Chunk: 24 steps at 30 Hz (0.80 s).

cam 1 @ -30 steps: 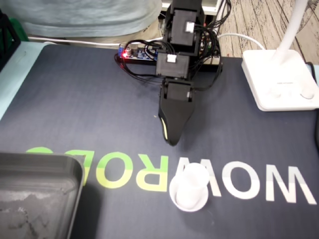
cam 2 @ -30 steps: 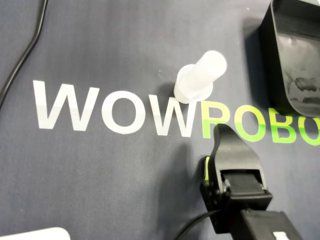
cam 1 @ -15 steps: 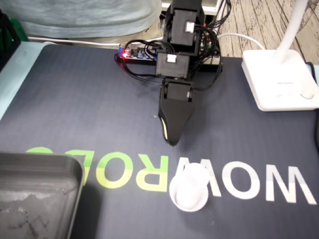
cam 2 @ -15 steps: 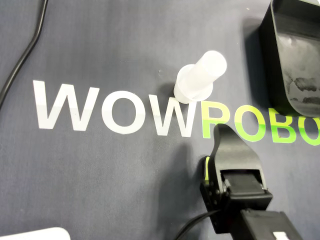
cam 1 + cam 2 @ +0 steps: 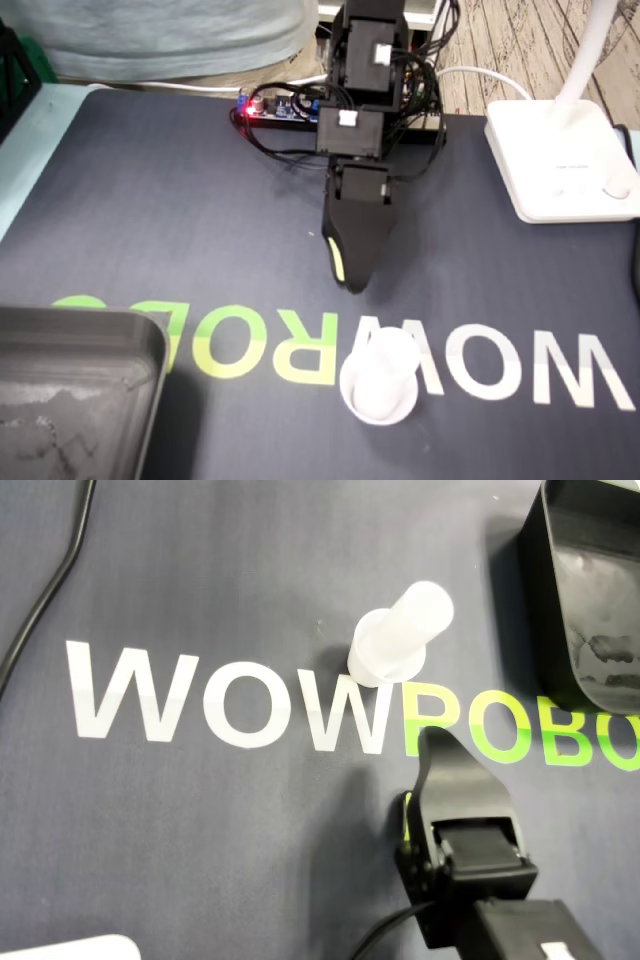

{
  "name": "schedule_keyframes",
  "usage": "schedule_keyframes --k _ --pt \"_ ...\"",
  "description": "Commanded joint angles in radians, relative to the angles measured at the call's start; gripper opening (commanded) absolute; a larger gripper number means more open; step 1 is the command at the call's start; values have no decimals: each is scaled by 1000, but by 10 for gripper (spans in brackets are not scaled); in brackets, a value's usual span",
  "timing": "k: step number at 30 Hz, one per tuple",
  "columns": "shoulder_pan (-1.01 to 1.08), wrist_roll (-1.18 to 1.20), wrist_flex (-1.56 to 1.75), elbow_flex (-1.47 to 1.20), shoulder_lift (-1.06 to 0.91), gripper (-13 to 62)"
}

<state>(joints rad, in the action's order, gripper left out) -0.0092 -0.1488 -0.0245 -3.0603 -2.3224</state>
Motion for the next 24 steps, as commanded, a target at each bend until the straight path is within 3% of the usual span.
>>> schedule_keyframes --k 1,16,24 --pt "-9 5 17 -34 -77 335" --pt "-5 -98 -15 333 -71 325" --pt "6 -604 253 316 -71 325"
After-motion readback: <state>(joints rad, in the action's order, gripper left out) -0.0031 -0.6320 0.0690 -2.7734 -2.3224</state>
